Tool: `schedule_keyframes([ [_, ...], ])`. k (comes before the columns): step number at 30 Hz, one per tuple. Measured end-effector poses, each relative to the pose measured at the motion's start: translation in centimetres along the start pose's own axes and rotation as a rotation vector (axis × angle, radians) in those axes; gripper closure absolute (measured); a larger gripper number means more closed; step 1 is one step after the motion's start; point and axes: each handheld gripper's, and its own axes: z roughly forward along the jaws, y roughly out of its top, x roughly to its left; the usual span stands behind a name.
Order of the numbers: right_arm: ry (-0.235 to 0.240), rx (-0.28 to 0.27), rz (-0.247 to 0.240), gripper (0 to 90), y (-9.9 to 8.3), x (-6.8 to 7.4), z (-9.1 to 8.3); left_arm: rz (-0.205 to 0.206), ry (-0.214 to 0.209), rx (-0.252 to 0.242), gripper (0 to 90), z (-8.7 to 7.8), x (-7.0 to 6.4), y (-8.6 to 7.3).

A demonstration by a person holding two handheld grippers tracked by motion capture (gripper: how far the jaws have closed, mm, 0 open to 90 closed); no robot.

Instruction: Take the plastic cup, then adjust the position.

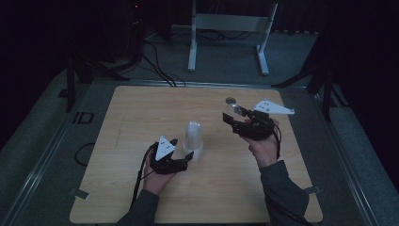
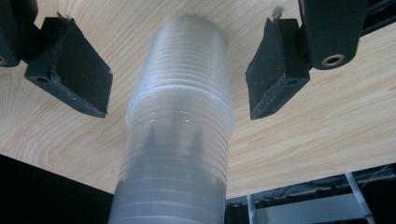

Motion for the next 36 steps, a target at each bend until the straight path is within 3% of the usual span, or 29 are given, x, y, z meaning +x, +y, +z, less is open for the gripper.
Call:
schedule_keyframes([
  [9,-0.031,0.019,0.018,40.3,-1.2,-0.9,-0.6,0.011,-0.01,0.002,24.1,-0.8,-0.4,-0.4],
  [16,-0.042,0.025,0.029,40.3,-1.8,-1.5,-1.0,-0.003,-0.033,-0.01,25.4,-1.4,-0.8,-0.4],
  [26,-0.065,0.036,0.049,40.3,-3.0,-2.4,-1.5,0.026,-0.073,-0.033,25.4,-1.3,-2.2,0.3],
  [36,-0.077,0.049,0.075,40.3,-4.0,-3.0,-1.9,0.074,-0.115,-0.018,25.4,-0.8,-3.3,0.7],
])
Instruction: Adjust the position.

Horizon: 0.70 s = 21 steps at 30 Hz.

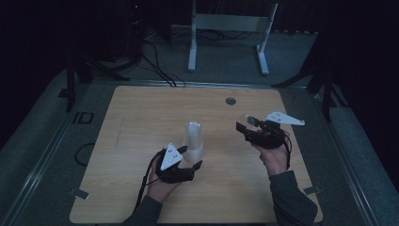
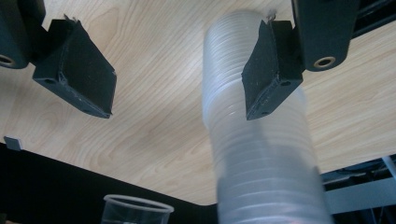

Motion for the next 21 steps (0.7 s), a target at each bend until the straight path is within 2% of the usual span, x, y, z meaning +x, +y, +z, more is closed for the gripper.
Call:
schedule_keyframes([
  [7,0.002,0.006,0.013,40.3,-0.6,-0.2,0.0,0.031,-0.036,0.001,25.4,0.7,-0.9,0.7],
  [12,0.006,0.011,0.029,40.5,-1.2,-0.3,0.0,0.023,-0.07,-0.011,25.4,1.1,-1.2,1.2],
  [21,0.016,0.022,0.045,40.6,-2.1,-0.3,0.1,0.041,-0.093,-0.008,29.9,2.0,-1.5,2.0],
])
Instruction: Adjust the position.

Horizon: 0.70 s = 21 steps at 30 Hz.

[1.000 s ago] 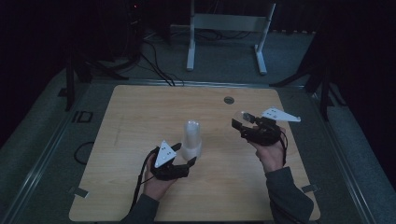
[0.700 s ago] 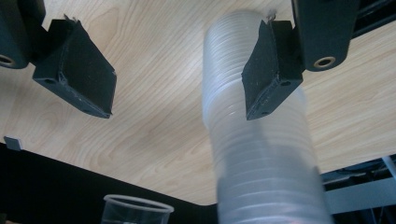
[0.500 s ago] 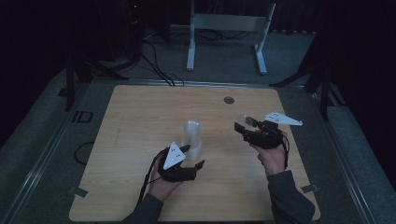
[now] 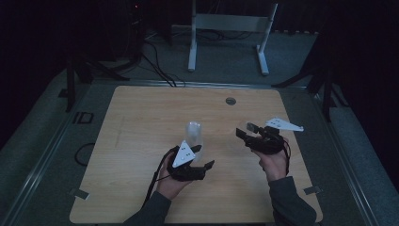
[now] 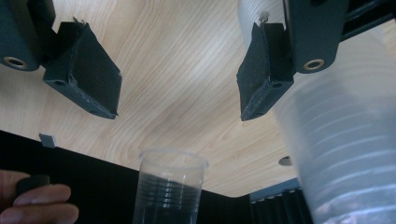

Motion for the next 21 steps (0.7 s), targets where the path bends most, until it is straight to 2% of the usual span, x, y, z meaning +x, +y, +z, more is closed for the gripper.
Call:
schedule_keyframes([
  [21,0.011,0.0,0.052,40.8,-1.6,-0.3,0.1,0.026,-0.018,-0.009,29.9,2.1,-0.5,1.7],
])
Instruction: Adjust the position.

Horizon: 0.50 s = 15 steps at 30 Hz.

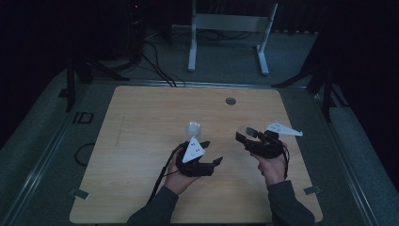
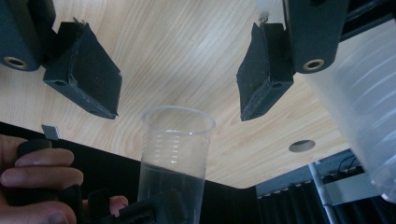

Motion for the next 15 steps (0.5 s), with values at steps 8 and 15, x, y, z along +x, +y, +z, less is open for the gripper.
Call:
schedule_keyframes([
  [8,0.007,-0.003,0.011,40.9,-0.4,-0.1,-0.1,0.006,0.005,0.006,30.0,1.1,-0.3,0.4],
  [15,0.015,-0.006,0.02,41.0,-0.5,0.0,-0.2,-0.004,0.004,0.025,31.6,2.0,-0.6,0.5],
])
